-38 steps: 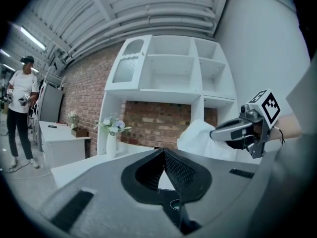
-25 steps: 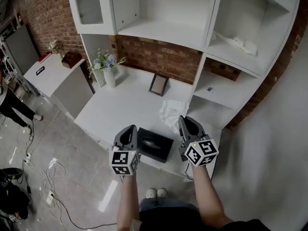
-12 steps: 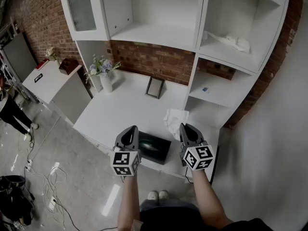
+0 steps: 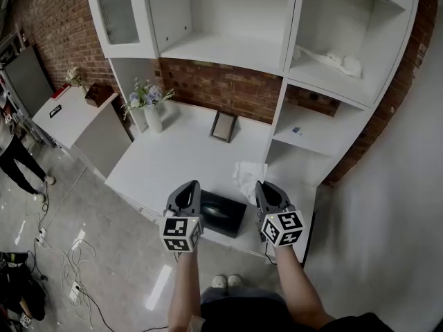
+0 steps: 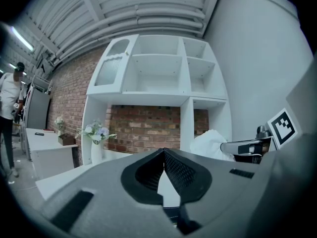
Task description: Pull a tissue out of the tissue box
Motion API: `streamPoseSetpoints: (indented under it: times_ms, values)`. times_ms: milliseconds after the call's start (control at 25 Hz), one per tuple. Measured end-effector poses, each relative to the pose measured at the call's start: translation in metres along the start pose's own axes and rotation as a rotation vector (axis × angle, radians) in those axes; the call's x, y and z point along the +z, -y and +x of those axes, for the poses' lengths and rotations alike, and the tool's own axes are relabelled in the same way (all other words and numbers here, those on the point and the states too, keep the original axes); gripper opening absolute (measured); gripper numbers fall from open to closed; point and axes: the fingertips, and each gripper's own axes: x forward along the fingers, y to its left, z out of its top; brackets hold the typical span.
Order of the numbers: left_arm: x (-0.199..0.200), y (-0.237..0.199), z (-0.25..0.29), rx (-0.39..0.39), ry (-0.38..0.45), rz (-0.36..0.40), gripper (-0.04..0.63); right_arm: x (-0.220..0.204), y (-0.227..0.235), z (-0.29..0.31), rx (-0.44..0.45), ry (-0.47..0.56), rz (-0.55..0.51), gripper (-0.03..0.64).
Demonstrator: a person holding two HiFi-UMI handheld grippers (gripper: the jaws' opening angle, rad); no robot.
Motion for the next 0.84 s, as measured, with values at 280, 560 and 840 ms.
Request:
streamPoseSetpoints:
  times_ms: [280, 560, 840]
  values:
    - [-0.0018, -0.0013, 0.003, -0.003, -0.004, -0.001, 0.006, 0.0031, 0.0005, 0.0021, 0.0, 0.005, -0.001, 0.0]
    - [-0.0062, -0.0027, 0.0031, -0.003, -0.015, -0.002, 0.008, -0.0004, -0.0007, 0.0029, 0.003, -0.008, -0.01, 0.0]
    - [-0.0059, -0.001, 0.0042, -0.006, -0.014, 0.0, 0.006, -0.0008, 0.0001, 0.0035, 0.006, -0.011, -0.012, 0.0]
